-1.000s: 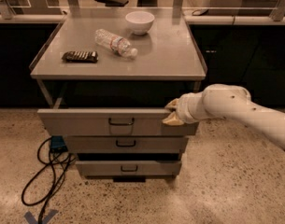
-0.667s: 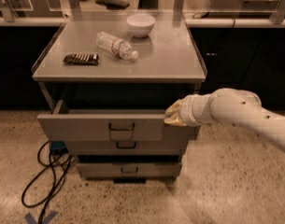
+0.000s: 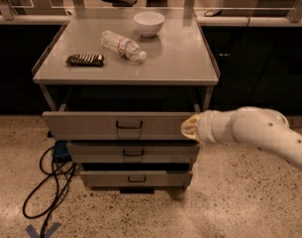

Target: Open top drawer

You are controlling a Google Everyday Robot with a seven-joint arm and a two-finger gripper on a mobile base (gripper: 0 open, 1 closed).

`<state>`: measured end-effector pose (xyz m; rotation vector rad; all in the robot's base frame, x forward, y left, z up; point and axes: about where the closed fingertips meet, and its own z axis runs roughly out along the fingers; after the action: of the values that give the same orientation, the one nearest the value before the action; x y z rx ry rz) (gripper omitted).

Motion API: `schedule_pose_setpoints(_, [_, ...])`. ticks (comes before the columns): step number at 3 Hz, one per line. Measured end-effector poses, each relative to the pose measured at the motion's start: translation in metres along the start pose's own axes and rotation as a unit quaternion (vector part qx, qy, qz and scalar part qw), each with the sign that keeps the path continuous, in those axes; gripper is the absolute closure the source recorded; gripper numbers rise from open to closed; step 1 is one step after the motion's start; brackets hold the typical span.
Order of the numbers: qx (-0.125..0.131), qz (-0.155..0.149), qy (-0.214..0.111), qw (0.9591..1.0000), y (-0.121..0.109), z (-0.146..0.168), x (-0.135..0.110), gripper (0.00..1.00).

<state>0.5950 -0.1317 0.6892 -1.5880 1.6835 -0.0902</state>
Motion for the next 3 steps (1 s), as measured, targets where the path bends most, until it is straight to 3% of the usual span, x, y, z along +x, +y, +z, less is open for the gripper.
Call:
schedule_pose_setpoints(1, [0.006,0.013,0.018,0.9997,0.0148,-0.0207,0.0332,0.81])
schedule_pose_setpoints(3, [0.006,0.014,0.018,0.9997,0.0144,-0.0206,0.033,0.34])
